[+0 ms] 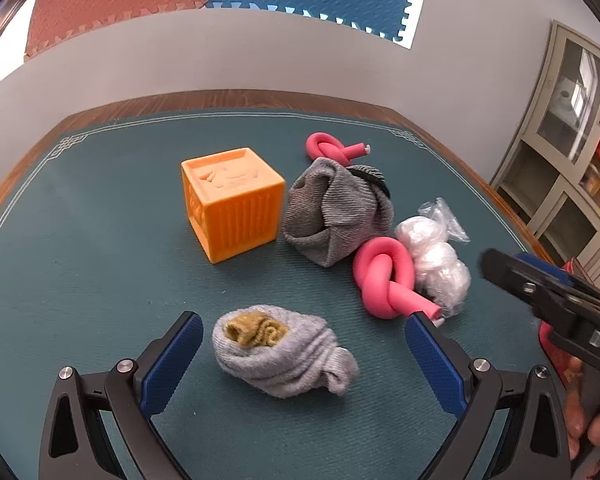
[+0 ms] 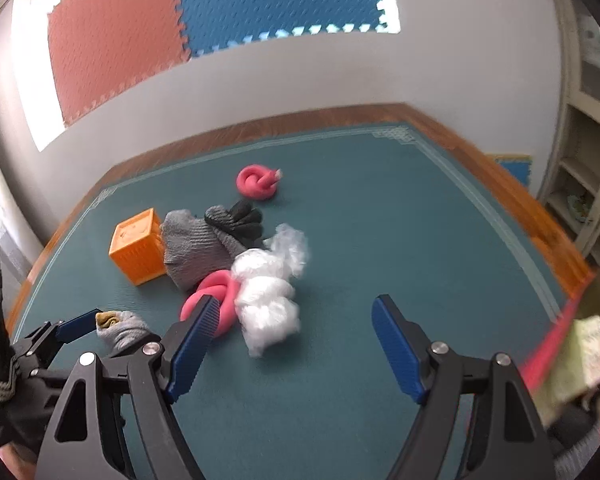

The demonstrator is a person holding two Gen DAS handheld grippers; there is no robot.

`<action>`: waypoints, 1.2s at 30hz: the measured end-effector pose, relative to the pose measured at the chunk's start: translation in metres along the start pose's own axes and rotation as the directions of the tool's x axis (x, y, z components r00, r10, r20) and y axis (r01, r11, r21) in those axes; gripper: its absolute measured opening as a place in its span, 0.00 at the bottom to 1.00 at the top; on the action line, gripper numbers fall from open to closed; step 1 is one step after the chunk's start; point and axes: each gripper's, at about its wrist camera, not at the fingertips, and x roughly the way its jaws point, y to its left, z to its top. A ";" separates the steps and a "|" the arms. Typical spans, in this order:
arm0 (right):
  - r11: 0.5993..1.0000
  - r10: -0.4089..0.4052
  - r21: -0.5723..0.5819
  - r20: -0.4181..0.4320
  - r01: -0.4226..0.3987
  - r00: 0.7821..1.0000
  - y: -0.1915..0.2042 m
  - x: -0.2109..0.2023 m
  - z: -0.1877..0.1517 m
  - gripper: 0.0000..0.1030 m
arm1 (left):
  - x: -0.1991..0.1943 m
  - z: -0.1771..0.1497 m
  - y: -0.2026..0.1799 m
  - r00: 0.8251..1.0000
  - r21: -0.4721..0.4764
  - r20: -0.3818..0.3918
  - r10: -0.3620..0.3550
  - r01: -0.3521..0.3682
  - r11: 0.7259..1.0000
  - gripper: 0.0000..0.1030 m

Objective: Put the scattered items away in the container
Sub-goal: 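Grasp the rolled grey sock with the left tool while the right tool grasps the white plastic bundle, then carry the rolled sock to the tin with the left tool while the right tool carries the plastic bundle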

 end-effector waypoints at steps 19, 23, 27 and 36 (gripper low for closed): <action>0.999 0.034 0.027 -0.075 -0.032 0.997 -0.006 0.040 -0.012 0.32 | -0.001 0.006 0.016 0.998 -0.042 0.014 -0.057 0.058 0.997 0.57; 0.999 0.040 0.015 -0.013 -0.039 0.999 -0.001 0.022 -0.011 0.31 | -0.006 0.007 0.009 0.996 -0.022 0.053 -0.071 0.072 0.997 0.57; 0.999 0.050 0.012 0.060 -0.050 0.997 0.004 0.000 -0.011 0.31 | -0.023 0.010 0.002 0.990 -0.002 0.112 -0.090 0.091 0.996 0.57; 0.999 0.039 0.013 0.181 -0.043 0.983 0.013 -0.045 -0.019 0.31 | -0.044 0.010 -0.016 0.979 0.041 0.156 -0.130 0.125 0.991 0.57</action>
